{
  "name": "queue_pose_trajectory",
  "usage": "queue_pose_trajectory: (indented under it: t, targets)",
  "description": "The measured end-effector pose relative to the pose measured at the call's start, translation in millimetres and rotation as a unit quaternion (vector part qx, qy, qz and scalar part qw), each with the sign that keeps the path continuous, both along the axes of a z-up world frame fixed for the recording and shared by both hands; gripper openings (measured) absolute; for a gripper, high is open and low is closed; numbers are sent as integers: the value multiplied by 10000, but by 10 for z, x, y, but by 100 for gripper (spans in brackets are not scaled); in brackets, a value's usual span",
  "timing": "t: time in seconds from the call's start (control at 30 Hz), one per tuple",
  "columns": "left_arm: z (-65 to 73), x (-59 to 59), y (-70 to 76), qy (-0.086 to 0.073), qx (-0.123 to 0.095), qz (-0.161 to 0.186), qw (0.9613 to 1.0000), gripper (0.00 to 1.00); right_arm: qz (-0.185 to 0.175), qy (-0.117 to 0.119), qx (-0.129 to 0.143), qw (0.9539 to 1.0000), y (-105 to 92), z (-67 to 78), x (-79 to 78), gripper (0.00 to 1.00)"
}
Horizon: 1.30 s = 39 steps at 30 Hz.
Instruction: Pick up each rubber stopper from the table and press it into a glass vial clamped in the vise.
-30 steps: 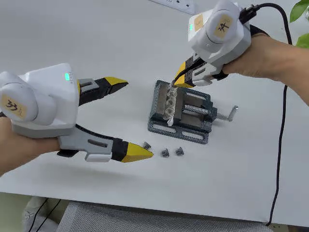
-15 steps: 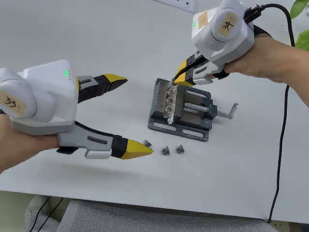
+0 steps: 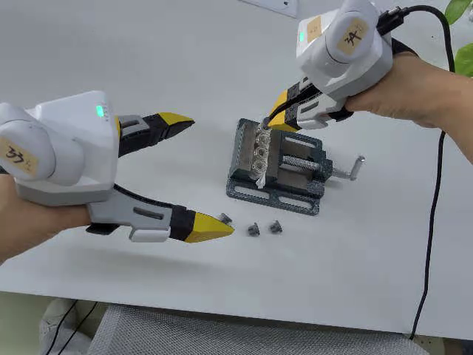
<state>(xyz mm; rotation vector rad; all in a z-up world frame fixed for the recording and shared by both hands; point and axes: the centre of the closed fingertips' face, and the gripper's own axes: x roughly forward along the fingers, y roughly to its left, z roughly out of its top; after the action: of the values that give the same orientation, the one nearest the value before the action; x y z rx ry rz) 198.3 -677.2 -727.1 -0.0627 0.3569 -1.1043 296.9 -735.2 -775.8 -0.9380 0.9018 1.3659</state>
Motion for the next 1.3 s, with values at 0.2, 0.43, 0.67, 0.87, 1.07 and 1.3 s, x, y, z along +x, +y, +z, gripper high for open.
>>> queue_pose_trajectory:
  t: [0.2, 0.43, 0.67, 0.87, 1.07, 1.3]
  targets:
    - [-3, -14, -8, 11, 23, -43, 10000, 93, -148, -74, 118, 9998, -43, 82, 15, 5]
    - [23, -21, -13, -48, 125, -98, 9999, 94, -360, -221, 322, 9986, -87, 204, 67, 10]
    - [67, -41, 9, -80, 228, -103, 9997, 94, -642, -364, 634, 9953, -153, 367, 92, 13]
    - [113, -55, 5, -119, 327, -127, 9993, 95, -880, -474, 891, 9910, -218, 496, 53, 17]
    - [175, -63, -10, -167, 403, -127, 9990, 95, -1084, -586, 1090, 9864, -322, 580, -27, 20]
    - [226, -96, -57, -195, 463, -181, 9986, 96, -1302, -665, 1274, 9810, -433, 635, -177, 25]
